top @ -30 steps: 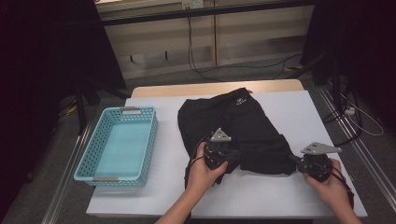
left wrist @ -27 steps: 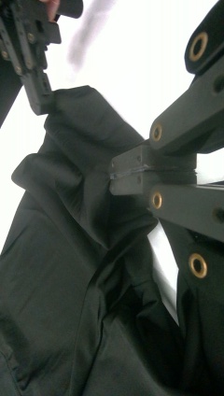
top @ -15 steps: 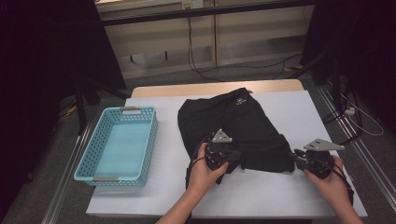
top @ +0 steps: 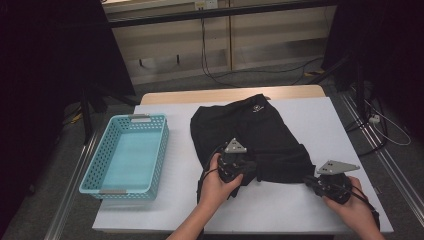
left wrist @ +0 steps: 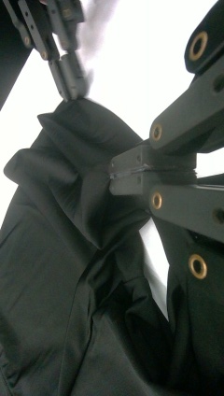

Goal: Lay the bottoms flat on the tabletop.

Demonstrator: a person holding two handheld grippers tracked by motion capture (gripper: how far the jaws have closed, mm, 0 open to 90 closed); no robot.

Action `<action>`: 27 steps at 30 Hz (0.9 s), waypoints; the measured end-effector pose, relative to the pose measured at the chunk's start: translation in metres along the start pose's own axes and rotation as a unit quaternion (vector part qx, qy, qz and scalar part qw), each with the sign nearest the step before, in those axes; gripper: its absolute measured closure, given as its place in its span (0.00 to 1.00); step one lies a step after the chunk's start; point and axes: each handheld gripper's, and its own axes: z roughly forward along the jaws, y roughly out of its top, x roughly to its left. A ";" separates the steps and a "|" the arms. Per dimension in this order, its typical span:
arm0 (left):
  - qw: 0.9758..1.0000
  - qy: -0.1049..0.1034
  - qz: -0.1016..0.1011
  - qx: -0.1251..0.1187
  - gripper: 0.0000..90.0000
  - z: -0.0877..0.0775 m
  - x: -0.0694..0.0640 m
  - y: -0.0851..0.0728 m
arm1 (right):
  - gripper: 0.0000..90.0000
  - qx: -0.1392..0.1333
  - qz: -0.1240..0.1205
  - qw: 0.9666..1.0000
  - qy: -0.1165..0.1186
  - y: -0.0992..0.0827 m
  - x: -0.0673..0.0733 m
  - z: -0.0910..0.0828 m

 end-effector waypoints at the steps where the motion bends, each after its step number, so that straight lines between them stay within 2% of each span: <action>1: 1.000 -0.003 -0.003 -0.003 1.00 0.000 0.000 0.000 | 0.99 -0.002 0.003 1.000 0.007 0.001 -0.002 -0.003; 2: 1.000 -0.006 -0.003 -0.002 1.00 -0.001 -0.001 0.001 | 0.99 -0.006 0.004 1.000 0.015 0.001 -0.004 -0.006; 8: 1.000 -0.028 -0.004 -0.009 1.00 -0.010 -0.010 0.005 | 0.99 -0.041 -0.003 0.999 0.014 0.005 -0.007 -0.039; 12: 0.999 -0.044 -0.005 0.004 1.00 -0.013 -0.020 0.000 | 0.99 -0.042 -0.006 0.999 0.018 -0.007 -0.006 -0.056; 17: 0.998 -0.052 0.000 0.023 0.98 -0.016 -0.029 -0.008 | 0.99 -0.031 -0.006 0.999 0.040 -0.024 -0.001 -0.070; 19: 0.999 -0.048 0.002 0.025 0.92 -0.016 -0.029 -0.010 | 0.98 -0.025 -0.010 0.999 0.044 -0.027 0.002 -0.072; 20: 0.999 -0.045 0.005 0.028 0.86 -0.016 -0.028 -0.010 | 0.93 -0.023 -0.011 0.999 0.047 -0.028 0.003 -0.072; 23: 0.999 -0.026 0.018 0.022 0.69 -0.018 -0.025 -0.011 | 0.76 -0.026 -0.006 0.999 0.032 -0.024 0.001 -0.066; 25: 0.999 -0.005 0.031 0.016 0.55 -0.021 -0.023 -0.010 | 0.72 -0.024 -0.002 1.000 0.018 -0.019 -0.001 -0.059; 27: 0.999 0.003 0.032 0.010 0.47 -0.024 -0.020 -0.010 | 0.66 -0.028 0.008 1.000 0.010 -0.012 -0.005 -0.051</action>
